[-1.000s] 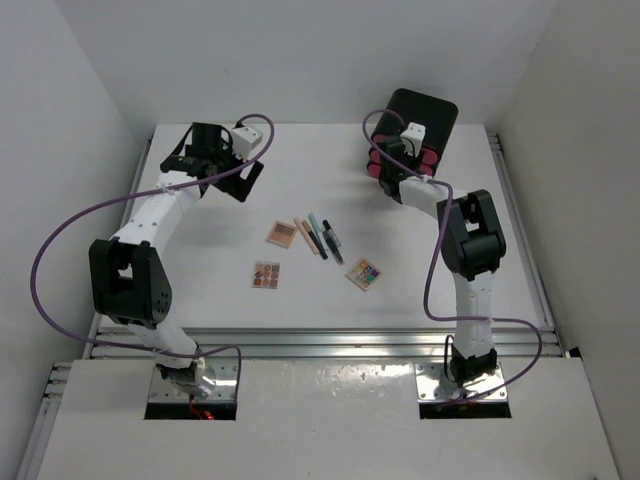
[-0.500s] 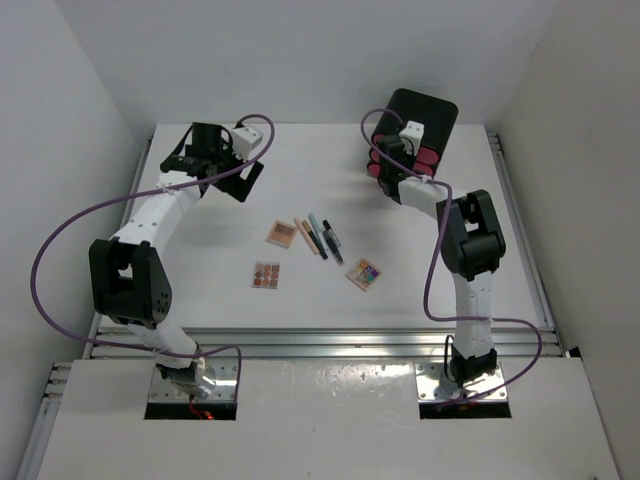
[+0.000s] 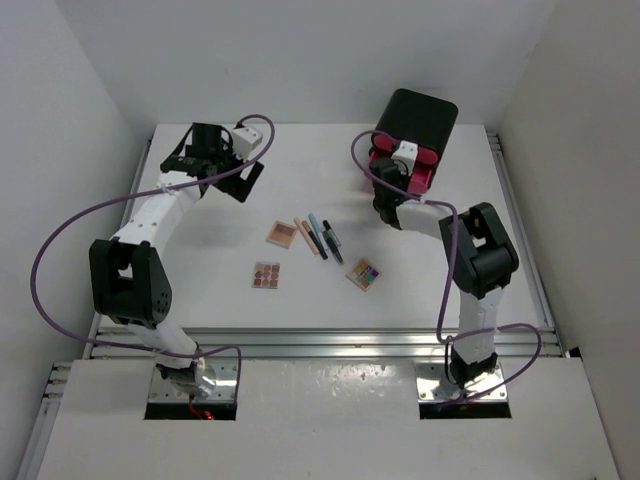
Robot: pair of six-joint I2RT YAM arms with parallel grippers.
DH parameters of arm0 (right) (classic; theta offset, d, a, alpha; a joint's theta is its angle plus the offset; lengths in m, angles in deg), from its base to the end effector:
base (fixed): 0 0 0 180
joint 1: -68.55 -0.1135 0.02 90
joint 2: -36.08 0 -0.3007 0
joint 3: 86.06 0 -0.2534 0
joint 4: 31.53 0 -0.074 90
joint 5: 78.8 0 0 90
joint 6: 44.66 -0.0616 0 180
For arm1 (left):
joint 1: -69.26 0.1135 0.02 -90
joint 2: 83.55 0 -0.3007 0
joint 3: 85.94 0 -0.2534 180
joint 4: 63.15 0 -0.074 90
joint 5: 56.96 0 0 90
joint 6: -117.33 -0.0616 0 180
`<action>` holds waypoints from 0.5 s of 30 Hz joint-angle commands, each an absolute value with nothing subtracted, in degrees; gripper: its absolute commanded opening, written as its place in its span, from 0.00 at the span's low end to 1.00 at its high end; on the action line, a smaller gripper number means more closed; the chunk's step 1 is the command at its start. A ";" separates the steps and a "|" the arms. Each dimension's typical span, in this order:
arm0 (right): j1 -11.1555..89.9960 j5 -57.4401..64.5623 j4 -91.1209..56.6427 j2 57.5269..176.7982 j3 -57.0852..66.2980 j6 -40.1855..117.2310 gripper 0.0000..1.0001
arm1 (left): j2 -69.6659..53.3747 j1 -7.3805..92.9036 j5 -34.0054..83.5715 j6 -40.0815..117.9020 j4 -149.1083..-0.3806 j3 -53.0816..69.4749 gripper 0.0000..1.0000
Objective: Organize the makeup
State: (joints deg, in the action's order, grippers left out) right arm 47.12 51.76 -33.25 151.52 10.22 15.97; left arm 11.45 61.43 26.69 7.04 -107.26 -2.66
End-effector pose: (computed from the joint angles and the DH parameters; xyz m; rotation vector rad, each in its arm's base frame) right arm 0.4515 0.1342 0.1914 0.5418 1.8879 -0.1655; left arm 0.3947 -0.0612 0.3295 0.6145 2.2217 -0.0168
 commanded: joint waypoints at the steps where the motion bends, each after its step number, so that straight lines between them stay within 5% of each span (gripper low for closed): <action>1: 43.69 52.16 -36.29 145.52 15.63 14.49 0.00 | 11.19 61.00 26.01 7.20 -106.82 -2.25 0.97; 7: 41.13 52.52 -35.50 142.61 21.26 11.94 0.06 | 11.19 61.00 24.96 7.20 -106.82 -1.72 0.97; 10: 41.04 48.23 -34.36 142.26 21.44 10.62 0.47 | 11.19 61.00 24.96 7.20 -106.82 -1.72 0.97; 15: 40.86 42.41 -33.13 139.36 22.49 14.31 0.88 | 11.19 61.00 24.43 6.68 -106.82 -0.50 0.97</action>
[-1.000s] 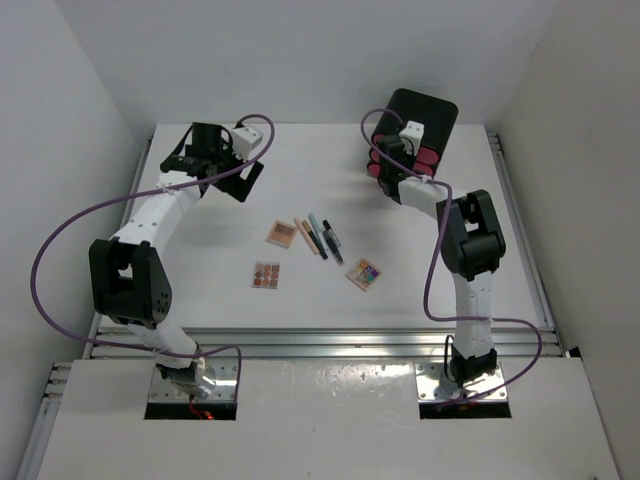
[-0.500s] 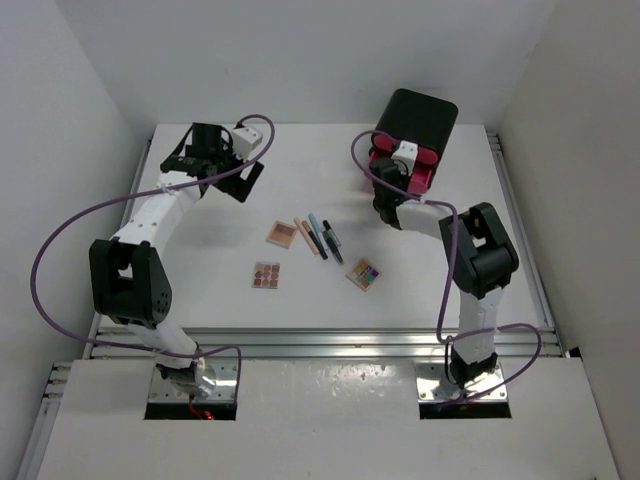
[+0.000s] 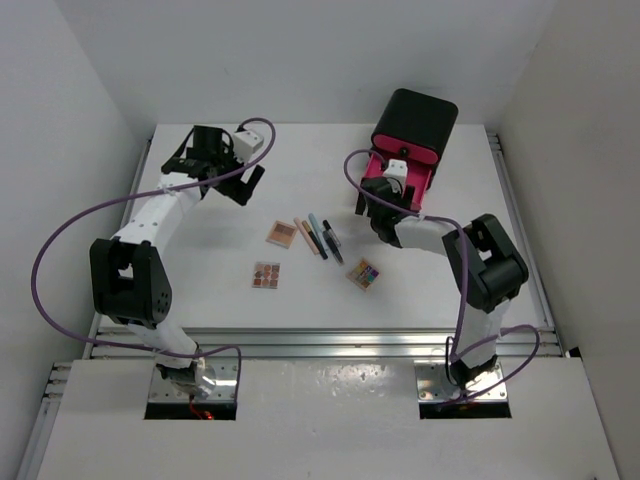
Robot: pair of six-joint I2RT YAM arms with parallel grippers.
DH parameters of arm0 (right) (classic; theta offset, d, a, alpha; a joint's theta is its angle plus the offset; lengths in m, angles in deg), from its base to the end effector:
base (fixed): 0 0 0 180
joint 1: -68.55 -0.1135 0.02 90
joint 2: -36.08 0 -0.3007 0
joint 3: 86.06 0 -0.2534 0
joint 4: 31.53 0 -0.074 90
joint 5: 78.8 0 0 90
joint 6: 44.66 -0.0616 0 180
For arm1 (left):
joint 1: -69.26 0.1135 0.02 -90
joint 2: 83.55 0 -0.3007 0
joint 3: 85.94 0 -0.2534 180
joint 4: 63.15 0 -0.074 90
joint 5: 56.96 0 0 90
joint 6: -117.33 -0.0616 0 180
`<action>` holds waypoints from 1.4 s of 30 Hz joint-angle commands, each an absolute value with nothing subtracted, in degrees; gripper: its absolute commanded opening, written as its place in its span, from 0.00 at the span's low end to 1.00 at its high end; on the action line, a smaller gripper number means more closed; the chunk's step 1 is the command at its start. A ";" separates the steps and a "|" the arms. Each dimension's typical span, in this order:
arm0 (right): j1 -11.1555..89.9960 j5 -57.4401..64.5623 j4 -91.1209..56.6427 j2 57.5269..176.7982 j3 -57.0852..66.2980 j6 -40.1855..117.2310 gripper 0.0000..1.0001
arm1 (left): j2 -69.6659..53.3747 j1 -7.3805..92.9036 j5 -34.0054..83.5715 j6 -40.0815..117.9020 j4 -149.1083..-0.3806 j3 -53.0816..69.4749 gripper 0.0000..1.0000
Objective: Organize the makeup
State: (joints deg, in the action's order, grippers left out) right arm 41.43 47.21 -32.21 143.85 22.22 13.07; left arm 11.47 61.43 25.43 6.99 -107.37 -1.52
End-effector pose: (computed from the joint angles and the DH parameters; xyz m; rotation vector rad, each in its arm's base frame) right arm 0.3882 0.1581 0.1791 0.4316 2.0128 -0.0538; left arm 0.3926 -0.0622 0.3223 0.6297 2.2380 -0.0453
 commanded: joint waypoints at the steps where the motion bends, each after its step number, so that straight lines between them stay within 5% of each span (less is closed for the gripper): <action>1: 40.69 38.66 -32.52 137.79 22.67 17.36 0.99 | 11.19 61.00 24.43 6.68 -106.82 -0.49 0.99; 8: 39.98 17.61 -17.94 131.01 22.33 34.30 0.99 | 11.19 61.00 25.05 6.68 -106.82 1.17 0.99; 13: 39.37 -2.84 12.42 133.90 11.73 51.28 0.99 | 11.19 61.00 26.10 10.09 -109.54 2.41 0.99; 17: 39.19 -1.11 21.98 137.68 9.66 53.86 0.99 | 11.19 61.00 28.12 13.79 -110.95 6.79 0.99; 28: 38.31 -3.65 19.00 141.29 13.96 55.10 0.99 | 9.00 61.00 29.17 21.35 -109.11 11.20 0.99; 36: 36.56 6.01 11.26 143.74 18.63 52.81 0.99 | 9.00 61.00 30.84 21.35 -107.53 11.72 0.99; 41: 35.15 12.24 7.67 143.23 21.78 51.58 0.90 | 9.00 61.00 31.37 21.35 -107.52 11.72 0.99; 42: 35.15 12.17 6.52 142.96 22.32 51.49 0.80 | 9.00 61.00 31.37 21.35 -107.00 11.72 0.99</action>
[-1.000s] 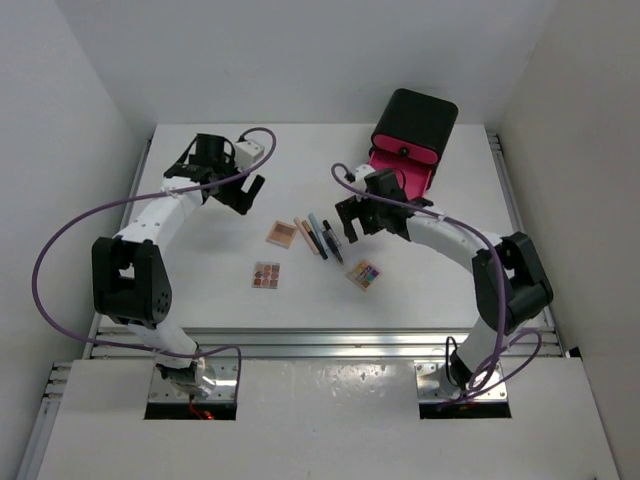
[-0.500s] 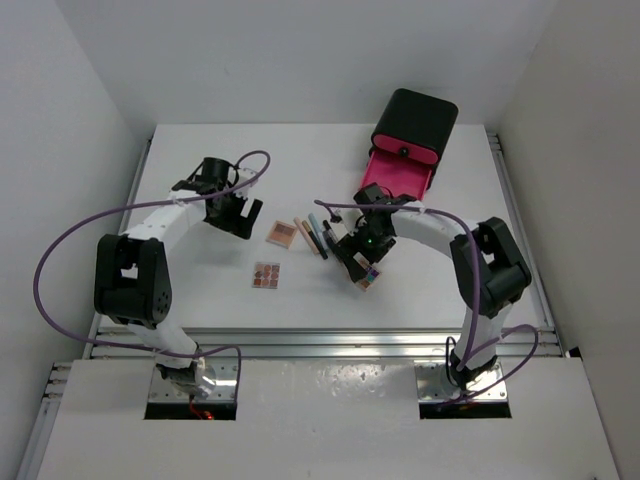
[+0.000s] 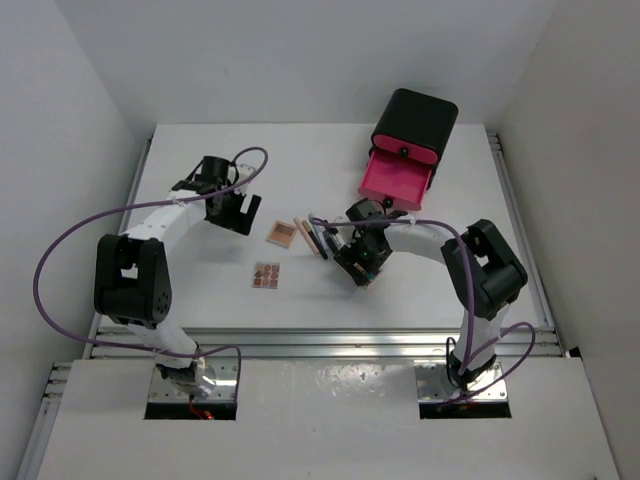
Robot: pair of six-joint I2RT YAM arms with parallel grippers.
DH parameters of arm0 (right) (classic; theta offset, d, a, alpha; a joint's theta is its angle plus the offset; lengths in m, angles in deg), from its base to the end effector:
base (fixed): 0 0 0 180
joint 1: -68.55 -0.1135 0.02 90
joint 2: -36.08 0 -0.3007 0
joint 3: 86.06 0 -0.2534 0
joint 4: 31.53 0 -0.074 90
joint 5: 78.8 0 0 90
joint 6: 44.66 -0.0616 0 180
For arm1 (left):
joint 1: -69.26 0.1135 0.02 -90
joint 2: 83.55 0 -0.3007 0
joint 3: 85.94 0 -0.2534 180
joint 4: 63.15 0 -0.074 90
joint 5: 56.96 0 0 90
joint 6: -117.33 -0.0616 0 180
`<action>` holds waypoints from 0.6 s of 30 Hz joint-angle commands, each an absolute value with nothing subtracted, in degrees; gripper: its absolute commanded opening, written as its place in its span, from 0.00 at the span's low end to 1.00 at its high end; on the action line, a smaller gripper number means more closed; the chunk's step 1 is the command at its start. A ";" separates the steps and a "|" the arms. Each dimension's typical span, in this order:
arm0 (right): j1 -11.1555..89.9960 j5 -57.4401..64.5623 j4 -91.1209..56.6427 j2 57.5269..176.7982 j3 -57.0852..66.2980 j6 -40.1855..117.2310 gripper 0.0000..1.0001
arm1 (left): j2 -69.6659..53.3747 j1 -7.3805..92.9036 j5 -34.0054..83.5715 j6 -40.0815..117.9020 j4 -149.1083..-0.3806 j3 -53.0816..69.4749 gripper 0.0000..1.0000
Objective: Organize the makeup
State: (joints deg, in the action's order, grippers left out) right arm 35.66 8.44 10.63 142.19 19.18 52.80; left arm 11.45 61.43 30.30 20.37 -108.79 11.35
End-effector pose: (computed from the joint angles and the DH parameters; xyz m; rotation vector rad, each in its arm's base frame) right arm 0.2993 0.1971 0.1406 -0.9982 2.6878 0.1588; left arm 0.3619 -0.0527 0.2443 0.3499 2.5577 -0.0674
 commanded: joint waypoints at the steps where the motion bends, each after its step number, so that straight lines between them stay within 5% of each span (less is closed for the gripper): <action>1: 35.06 12.26 5.55 142.70 23.45 51.49 0.74 | 9.00 61.00 31.37 21.35 -106.99 11.72 0.99; 7: 35.06 6.82 2.47 137.96 26.01 50.00 0.31 | 9.00 61.00 31.37 21.35 -106.99 11.72 0.99; 18: 38.04 5.31 4.57 130.31 21.45 41.04 0.21 | 9.00 61.00 31.90 21.35 -106.47 12.25 0.99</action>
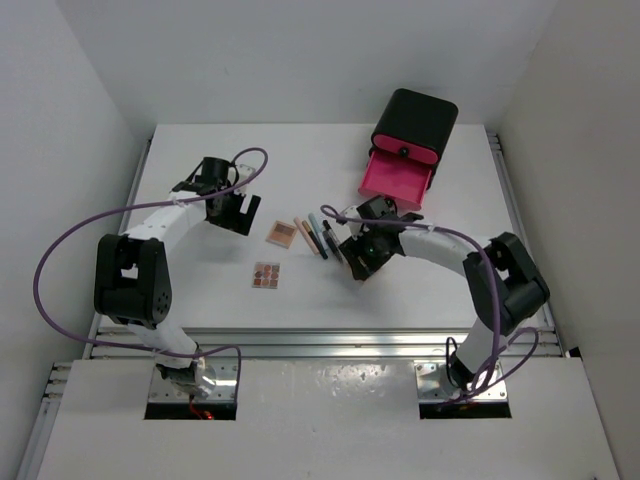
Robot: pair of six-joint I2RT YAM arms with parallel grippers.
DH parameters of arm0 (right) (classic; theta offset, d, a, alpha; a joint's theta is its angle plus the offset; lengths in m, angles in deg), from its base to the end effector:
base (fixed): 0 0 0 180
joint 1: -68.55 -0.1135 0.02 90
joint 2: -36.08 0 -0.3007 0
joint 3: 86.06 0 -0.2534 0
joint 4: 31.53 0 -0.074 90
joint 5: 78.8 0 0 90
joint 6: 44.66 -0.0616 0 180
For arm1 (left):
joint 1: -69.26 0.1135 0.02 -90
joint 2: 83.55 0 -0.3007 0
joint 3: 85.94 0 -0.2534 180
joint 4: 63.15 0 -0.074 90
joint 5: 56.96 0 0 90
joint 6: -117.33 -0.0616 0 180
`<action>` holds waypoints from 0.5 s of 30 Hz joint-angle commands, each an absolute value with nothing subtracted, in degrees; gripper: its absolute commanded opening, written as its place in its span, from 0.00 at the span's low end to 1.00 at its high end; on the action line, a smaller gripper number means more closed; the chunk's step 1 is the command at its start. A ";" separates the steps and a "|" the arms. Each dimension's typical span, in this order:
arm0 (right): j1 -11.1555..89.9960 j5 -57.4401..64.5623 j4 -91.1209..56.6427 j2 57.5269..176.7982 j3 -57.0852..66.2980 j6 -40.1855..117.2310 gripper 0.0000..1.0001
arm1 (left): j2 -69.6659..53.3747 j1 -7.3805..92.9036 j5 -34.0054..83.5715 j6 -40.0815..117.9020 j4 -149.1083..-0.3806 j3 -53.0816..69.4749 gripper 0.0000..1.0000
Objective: Organize the makeup
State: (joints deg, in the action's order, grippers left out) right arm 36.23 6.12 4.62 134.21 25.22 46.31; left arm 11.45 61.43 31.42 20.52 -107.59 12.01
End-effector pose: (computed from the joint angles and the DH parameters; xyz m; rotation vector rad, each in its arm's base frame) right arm 0.2838 0.1860 0.1635 -0.8104 2.6189 0.2775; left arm 0.3626 -0.0516 0.2421 0.3383 2.5501 -0.0431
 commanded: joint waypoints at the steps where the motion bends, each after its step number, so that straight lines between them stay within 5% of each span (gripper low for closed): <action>1: 38.22 5.40 6.32 130.13 18.92 40.42 0.20 | 9.00 61.00 31.90 21.35 -106.47 12.25 0.99; 15: 47.98 27.98 7.48 139.51 -6.15 21.53 0.16 | 9.00 61.00 31.90 21.35 -105.94 12.25 0.99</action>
State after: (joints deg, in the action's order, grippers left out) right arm 45.13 19.72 8.89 135.08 -1.69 28.69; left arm 11.45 61.43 31.59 20.52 -107.11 12.01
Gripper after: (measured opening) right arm 0.679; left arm 0.986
